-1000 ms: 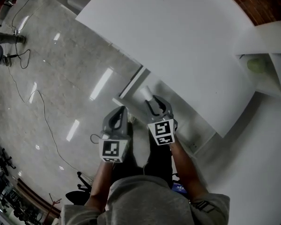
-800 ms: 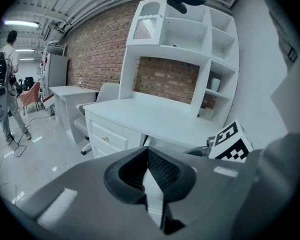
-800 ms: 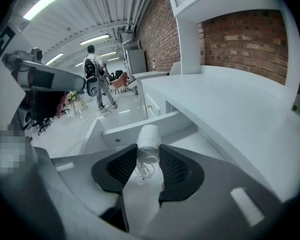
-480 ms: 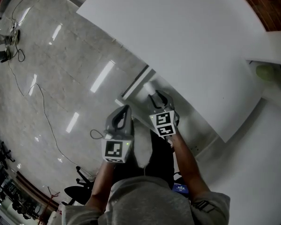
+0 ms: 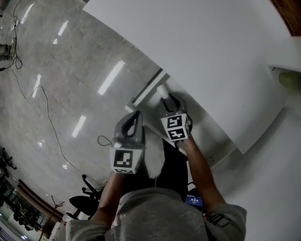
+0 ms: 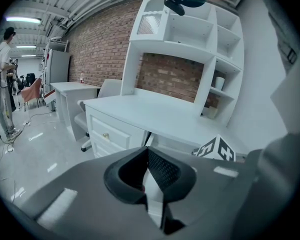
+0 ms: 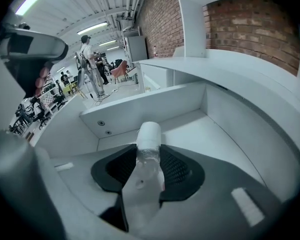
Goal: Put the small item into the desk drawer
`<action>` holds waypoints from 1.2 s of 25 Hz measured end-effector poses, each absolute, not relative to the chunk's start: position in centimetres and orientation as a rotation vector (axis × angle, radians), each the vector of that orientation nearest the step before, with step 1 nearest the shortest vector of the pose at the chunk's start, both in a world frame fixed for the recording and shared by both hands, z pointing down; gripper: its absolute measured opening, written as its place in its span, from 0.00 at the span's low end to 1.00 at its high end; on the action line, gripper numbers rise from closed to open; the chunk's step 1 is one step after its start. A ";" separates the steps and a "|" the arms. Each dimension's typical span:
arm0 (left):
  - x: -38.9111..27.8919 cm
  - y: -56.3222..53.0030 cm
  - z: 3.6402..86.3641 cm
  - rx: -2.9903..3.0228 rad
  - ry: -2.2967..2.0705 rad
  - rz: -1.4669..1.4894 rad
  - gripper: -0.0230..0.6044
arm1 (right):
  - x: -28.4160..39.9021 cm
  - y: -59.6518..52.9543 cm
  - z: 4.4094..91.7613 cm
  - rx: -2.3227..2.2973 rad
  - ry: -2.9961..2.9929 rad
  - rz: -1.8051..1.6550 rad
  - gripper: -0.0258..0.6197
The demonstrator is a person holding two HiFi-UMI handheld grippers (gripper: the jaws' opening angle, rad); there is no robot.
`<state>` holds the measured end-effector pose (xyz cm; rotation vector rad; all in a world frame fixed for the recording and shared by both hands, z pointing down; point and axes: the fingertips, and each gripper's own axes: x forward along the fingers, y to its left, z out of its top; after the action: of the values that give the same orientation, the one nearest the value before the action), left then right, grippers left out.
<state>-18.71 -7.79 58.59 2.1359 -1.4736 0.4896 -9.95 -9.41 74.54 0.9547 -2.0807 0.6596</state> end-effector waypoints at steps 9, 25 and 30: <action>-18.8 -7.6 58.1 2.141 -1.476 0.489 0.06 | -9.9 -9.1 75.1 0.977 -2.063 0.687 0.29; -17.6 -7.3 54.4 2.237 -1.457 0.464 0.06 | -8.6 -9.1 70.0 1.089 -2.093 0.660 0.31; -17.1 -7.2 51.8 2.301 -1.448 0.442 0.06 | -7.4 -9.3 65.9 1.189 -2.121 0.639 0.27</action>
<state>-17.10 -7.17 51.85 2.3011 -1.4482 0.4417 -7.36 -9.26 65.92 1.1894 -2.1214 0.6394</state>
